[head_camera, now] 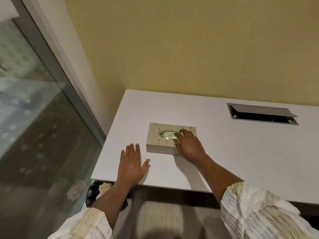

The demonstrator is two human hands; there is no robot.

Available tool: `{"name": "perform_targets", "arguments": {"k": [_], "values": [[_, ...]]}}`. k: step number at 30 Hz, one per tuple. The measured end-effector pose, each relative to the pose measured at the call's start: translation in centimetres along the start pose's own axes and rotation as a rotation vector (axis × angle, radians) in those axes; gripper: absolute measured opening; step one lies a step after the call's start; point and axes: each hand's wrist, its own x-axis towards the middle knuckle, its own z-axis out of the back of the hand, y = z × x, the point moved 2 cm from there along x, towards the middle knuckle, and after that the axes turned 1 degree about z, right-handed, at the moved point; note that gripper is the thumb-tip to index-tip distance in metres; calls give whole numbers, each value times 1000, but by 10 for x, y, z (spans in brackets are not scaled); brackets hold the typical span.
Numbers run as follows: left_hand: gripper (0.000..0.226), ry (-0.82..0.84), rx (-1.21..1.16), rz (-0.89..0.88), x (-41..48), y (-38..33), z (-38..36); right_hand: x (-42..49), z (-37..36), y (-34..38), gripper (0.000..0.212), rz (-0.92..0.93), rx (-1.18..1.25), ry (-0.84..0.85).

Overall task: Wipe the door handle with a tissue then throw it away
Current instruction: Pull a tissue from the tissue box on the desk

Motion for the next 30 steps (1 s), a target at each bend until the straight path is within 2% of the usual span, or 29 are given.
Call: {"name": "perform_targets", "arguments": {"k": [4,8,13,18,22,25,30], "values": [[93,4,1,20,19,-5,-25,32,-12,-23,10,101,-50,2],[98,4,-18,27,32,-6,-52,58,-24,-32,14,205,-123,7],[103,-23,-14,7,41,-2,-73,81,-27,-38,15,420,-216,-4],[94,-60,1,11,51,4,-90,101,-22,-47,9,680,-359,16],[94,-57,-25,40,53,6,-98,112,-24,-44,16,826,-468,57],[95,-67,-48,46,52,6,-98,115,-23,-43,18,887,-496,86],[97,-61,-69,40,51,4,-94,118,-23,-39,11,909,-493,127]]}}
